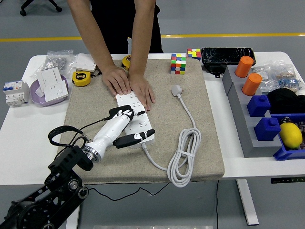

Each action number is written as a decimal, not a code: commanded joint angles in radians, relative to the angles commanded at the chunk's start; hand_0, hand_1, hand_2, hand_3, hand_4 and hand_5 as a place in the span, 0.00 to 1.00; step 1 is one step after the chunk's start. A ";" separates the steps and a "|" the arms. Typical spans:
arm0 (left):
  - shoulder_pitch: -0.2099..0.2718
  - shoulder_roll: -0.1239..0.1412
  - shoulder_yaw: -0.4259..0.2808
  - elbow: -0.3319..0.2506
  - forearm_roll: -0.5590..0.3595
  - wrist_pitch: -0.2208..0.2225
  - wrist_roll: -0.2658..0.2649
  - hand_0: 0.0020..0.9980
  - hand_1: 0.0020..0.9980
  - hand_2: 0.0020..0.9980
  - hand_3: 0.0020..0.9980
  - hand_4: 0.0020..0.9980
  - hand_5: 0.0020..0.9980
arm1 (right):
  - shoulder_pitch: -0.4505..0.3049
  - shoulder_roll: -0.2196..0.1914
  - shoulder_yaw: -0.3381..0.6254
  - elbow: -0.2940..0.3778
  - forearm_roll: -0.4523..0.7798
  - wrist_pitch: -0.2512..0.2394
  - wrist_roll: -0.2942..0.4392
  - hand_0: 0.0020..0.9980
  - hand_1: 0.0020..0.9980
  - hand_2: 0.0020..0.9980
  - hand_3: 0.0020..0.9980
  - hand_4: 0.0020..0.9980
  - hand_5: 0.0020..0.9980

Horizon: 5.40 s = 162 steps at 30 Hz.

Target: Pick up the plug,place it near the board,insert it into the board,press the button

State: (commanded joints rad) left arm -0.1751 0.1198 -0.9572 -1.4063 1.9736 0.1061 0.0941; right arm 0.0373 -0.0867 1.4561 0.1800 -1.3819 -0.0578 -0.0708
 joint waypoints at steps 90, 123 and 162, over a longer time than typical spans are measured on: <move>-0.002 0.053 0.031 -0.229 0.269 -0.416 0.365 0.16 0.04 0.14 0.71 0.43 0.09 | 0.006 0.000 0.001 0.000 0.003 -0.001 0.001 0.80 0.70 0.71 0.75 1.00 1.00; 0.177 0.025 -0.246 -0.254 -0.725 -0.037 -0.130 1.00 1.00 1.00 1.00 1.00 0.54 | 0.002 0.004 -0.003 0.000 0.007 -0.002 0.000 0.80 0.70 0.71 0.75 1.00 1.00; 0.083 0.085 -0.033 -0.169 0.146 -0.233 0.165 0.17 0.03 0.15 0.83 0.50 0.00 | 0.002 0.004 0.003 0.000 0.002 -0.002 0.000 0.80 0.70 0.71 0.75 1.00 1.00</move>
State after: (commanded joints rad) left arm -0.0925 0.2044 -0.9902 -1.5755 2.1198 -0.1272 0.2591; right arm 0.0396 -0.0826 1.4591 0.1800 -1.3804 -0.0594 -0.0707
